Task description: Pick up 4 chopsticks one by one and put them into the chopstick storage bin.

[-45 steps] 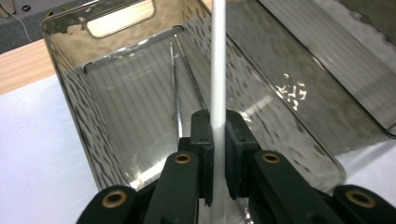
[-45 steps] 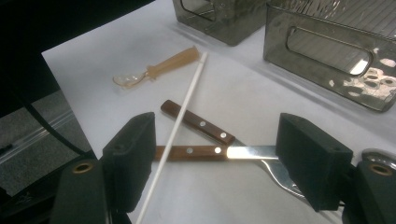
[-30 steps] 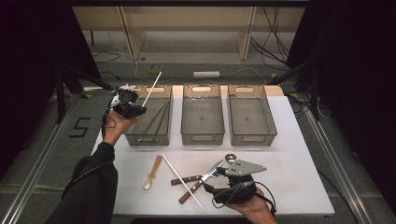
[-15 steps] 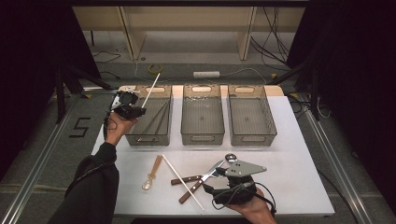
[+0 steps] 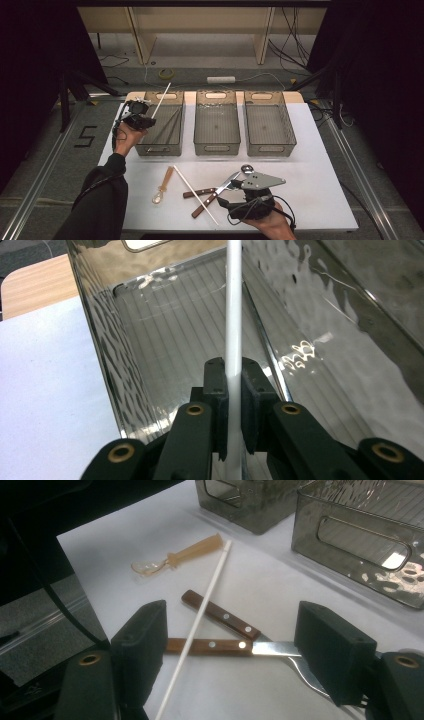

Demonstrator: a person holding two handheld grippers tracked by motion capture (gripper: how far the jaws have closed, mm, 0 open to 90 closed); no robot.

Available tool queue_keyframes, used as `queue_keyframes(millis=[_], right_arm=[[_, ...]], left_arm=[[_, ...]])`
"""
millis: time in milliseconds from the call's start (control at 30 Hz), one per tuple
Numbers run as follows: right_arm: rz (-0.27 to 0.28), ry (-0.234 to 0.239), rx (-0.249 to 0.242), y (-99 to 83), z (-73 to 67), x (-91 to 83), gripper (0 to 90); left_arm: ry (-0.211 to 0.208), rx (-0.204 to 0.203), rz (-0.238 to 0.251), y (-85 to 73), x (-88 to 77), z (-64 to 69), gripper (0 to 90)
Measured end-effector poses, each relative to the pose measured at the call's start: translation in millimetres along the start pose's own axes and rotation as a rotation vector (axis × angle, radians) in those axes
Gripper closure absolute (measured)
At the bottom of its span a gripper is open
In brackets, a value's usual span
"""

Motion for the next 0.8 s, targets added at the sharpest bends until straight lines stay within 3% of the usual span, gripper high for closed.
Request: queue_keyframes(millis=[333, 467, 633, 800], right_arm=[[0.001, 0.012, 0.009, 0.0, 1.1, -0.6, 30.5], [0.000, 0.011, 0.006, 0.0, 1.7, -0.1, 30.5], [-0.005, 0.012, 0.012, -0.2, 1.6, 0.7, 30.5], [-0.015, 0.005, 0.020, -0.5, 1.0, 2.4, 30.5]], left_arm=[[0.001, -0.033, 0.010, -4.0, -2.0, -5.5, 78.8], [-0.020, -0.038, 0.006, -6.8, -6.9, -5.4, 75.0], [-0.061, -0.072, 0.007, -11.1, -16.8, -1.0, 61.3], [-0.093, -0.052, 0.031, -20.3, -28.6, 9.2, 47.0]])
Point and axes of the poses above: each handheld gripper's, and its own axes: x roughly forward along the jaws, y roughly out of its top, z roughly to its right, the point moved 3 cm from there along x, roughly forward along the jaws, and after that the axes turned 6 degrees about -x, right-handed, at the moved point
